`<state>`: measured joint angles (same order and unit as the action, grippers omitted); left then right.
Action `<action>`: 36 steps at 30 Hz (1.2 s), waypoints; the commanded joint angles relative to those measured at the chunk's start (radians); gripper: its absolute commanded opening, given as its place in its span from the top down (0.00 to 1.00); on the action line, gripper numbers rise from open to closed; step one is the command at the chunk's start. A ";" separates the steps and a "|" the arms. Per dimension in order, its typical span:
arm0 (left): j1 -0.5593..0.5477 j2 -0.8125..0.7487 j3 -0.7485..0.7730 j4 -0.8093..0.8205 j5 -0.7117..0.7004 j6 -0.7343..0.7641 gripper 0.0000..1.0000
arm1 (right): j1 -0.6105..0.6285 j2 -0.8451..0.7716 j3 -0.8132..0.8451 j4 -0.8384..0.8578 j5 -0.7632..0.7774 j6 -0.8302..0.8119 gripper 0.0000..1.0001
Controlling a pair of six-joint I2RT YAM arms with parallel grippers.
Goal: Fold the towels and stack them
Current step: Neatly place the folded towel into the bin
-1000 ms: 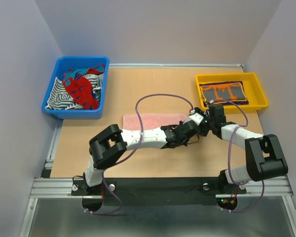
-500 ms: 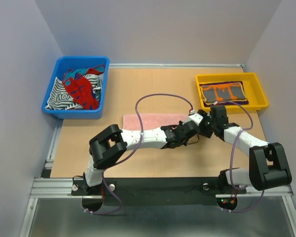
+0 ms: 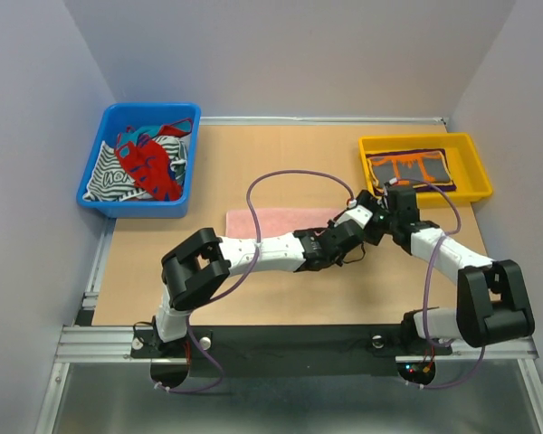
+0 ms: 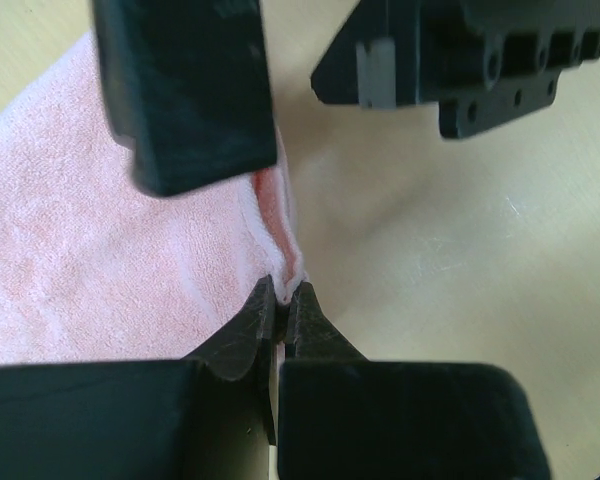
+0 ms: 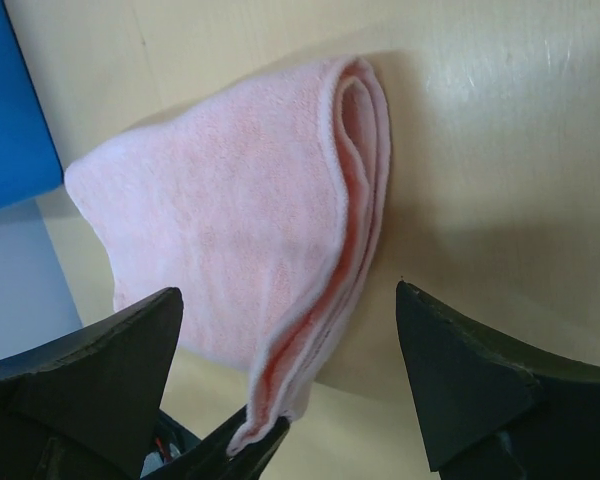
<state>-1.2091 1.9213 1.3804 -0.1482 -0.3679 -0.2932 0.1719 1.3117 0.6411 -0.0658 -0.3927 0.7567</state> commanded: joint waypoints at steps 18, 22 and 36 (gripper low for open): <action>0.005 -0.041 0.108 -0.024 -0.025 0.016 1.00 | 0.028 0.235 -0.130 0.311 -0.146 0.090 0.13; 0.005 -0.038 0.103 -0.025 -0.011 -0.001 1.00 | 0.028 0.262 -0.127 0.333 -0.152 0.089 0.20; 0.003 -0.019 0.085 -0.011 0.038 -0.069 0.71 | 0.028 0.271 -0.034 0.285 -0.150 -0.016 0.93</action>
<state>-1.2087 1.9274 1.4425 -0.1841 -0.3325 -0.3344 0.1921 1.5887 0.5514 0.2611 -0.5716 0.8135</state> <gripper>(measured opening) 0.162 0.131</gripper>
